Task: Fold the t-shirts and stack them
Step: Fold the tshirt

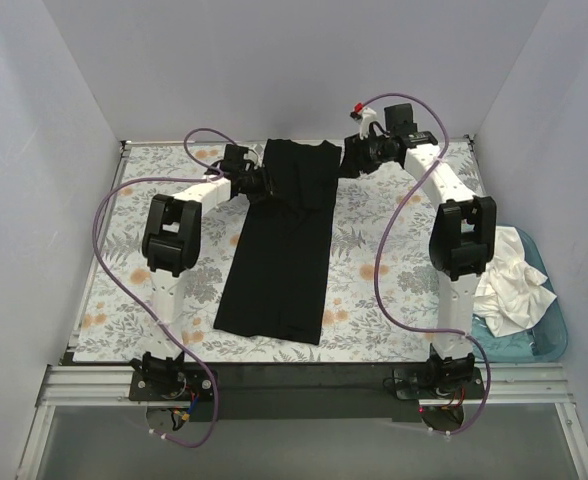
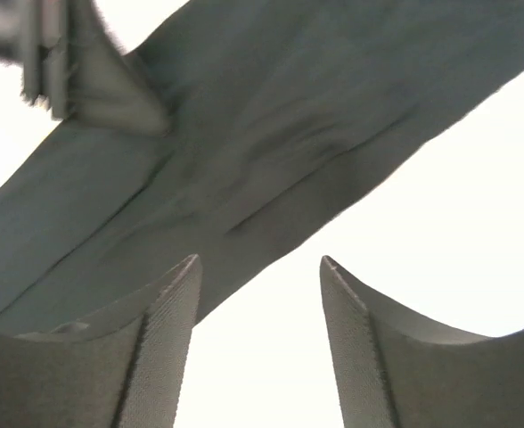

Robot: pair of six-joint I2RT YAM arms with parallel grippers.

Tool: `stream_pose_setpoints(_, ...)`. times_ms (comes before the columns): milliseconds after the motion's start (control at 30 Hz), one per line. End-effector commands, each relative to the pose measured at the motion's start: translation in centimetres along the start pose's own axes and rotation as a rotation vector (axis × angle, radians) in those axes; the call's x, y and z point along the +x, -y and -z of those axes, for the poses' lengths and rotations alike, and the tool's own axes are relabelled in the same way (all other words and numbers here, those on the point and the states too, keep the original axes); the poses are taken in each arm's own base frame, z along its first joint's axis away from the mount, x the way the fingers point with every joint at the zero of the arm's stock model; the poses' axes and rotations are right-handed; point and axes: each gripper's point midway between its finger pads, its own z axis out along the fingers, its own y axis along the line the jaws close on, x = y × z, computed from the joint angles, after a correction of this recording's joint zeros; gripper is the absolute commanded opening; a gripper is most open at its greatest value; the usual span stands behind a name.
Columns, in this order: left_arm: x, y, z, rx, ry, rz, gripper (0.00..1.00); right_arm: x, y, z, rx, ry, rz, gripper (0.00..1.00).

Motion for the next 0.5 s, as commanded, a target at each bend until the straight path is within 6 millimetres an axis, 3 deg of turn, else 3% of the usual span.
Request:
stream_pose_setpoints(0, -4.6, 4.3, 6.1, 0.088, 0.096, -0.04, 0.35, 4.6, -5.8, 0.4, -0.152, -0.124, -0.054, 0.6)
stream_pose_setpoints(33, -5.1, 5.0, 7.2, 0.124, 0.101, -0.054, 0.36, 5.1, -8.0, 0.9, -0.177, -0.139, -0.03, 0.59)
stream_pose_setpoints(67, -6.5, 5.7, 9.5, 0.147, 0.141, -0.076, 0.38, 7.3, -8.8, 0.9, -0.191, -0.187, -0.022, 0.59)
stream_pose_setpoints(100, -6.4, 5.7, 10.5, 0.165, 0.137, -0.096, 0.39, 8.0, -10.8, 1.3, -0.203, -0.215, 0.015, 0.58)
stream_pose_setpoints(133, -6.2, 6.3, 11.7, 0.204, 0.127, -0.127, 0.43, 9.0, -11.3, 1.4, -0.189, -0.245, 0.036, 0.57)
stream_pose_setpoints(167, -6.0, 5.6, 12.9, 0.198, 0.129, -0.17, 0.45, 9.7, -12.0, 1.6, -0.191, -0.266, 0.053, 0.57)
stream_pose_setpoints(200, -5.6, 6.1, 14.7, 0.21, 0.135, -0.2, 0.46, 11.7, -13.2, 1.5, -0.209, -0.322, 0.069, 0.56)
stream_pose_setpoints(367, -2.1, 4.8, 19.6, 0.231, 0.064, -0.291, 0.54, 15.8, -15.0, 1.6, -0.213, -0.444, 0.097, 0.55)
stream_pose_setpoints(467, -0.7, 2.7, 21.9, 0.21, 0.032, -0.282, 0.55, 18.2, -15.0, 1.1, -0.208, -0.517, 0.109, 0.55)
